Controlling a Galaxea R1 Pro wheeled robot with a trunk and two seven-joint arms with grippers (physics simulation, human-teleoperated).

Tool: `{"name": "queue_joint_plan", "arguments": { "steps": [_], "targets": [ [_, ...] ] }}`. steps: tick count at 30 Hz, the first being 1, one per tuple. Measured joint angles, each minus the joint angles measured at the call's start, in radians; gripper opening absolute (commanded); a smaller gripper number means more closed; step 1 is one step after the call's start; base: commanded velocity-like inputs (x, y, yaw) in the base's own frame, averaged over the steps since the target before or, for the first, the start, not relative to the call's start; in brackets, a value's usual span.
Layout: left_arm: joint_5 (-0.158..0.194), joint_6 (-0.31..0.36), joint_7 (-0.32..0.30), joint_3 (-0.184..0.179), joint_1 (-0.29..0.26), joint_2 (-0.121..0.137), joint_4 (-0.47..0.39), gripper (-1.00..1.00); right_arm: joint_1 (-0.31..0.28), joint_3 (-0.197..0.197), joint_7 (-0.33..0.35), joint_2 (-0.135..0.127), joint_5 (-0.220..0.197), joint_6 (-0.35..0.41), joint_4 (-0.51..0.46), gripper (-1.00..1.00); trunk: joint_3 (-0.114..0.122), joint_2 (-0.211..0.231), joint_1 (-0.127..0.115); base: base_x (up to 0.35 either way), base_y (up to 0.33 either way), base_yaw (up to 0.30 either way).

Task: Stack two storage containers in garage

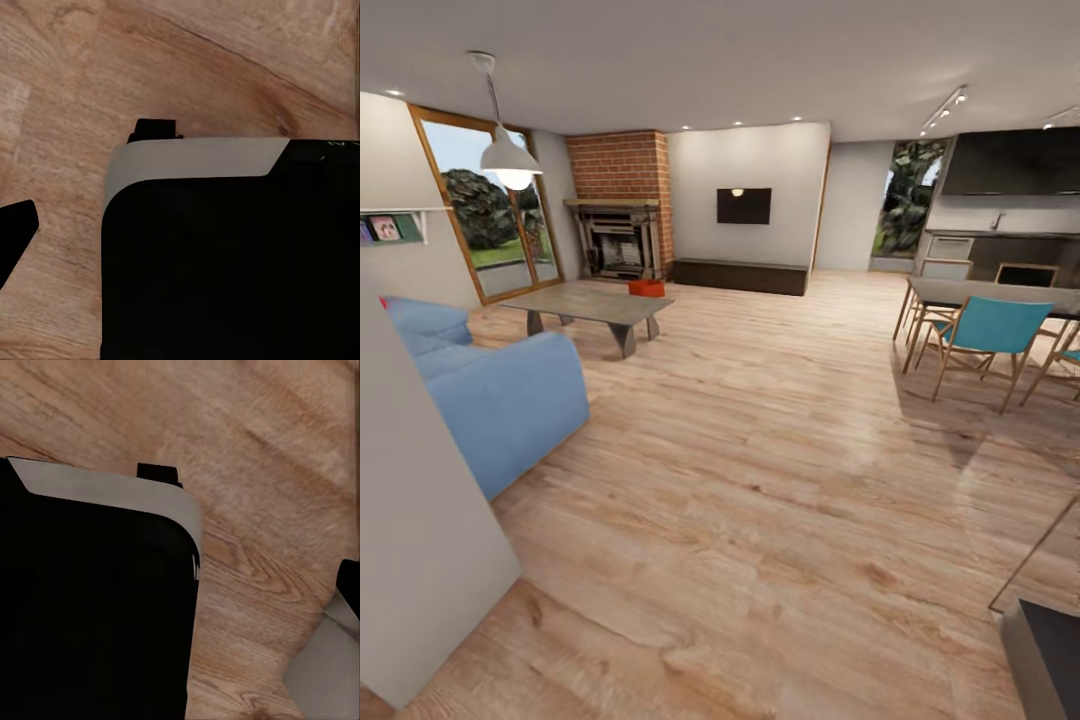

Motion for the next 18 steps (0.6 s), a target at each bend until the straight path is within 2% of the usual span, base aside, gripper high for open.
{"name": "queue_joint_plan", "arguments": {
  "steps": [18],
  "targets": [
    [0.0,0.0,0.0,0.0,0.0,0.0,0.0,1.0,0.0,0.0,0.0,0.0,0.0,-0.006,0.0,1.0,0.0,0.0,0.0,0.322,0.0,-0.181]
  ]
}}
